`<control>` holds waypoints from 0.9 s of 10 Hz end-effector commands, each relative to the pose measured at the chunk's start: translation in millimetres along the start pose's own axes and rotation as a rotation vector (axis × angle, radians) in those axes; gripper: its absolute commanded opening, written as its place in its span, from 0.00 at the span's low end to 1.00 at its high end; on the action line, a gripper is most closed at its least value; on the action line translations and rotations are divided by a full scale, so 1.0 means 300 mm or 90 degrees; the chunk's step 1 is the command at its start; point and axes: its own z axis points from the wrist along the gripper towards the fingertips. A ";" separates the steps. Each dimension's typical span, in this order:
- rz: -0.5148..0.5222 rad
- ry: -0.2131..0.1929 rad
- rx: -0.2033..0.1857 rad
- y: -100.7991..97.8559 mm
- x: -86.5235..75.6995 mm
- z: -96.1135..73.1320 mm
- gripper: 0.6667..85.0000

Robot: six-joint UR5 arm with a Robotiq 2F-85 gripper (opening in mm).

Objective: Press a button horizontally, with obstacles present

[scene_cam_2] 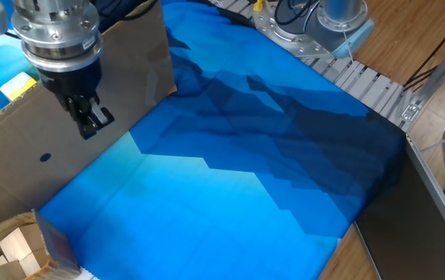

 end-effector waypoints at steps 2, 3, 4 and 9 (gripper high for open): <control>-0.004 -0.009 -0.017 0.022 -0.012 -0.004 0.00; -0.006 -0.017 -0.021 0.028 -0.022 -0.005 0.00; -0.011 -0.019 -0.022 0.030 -0.025 -0.005 0.00; -0.059 0.063 0.027 -0.042 0.084 -0.009 0.00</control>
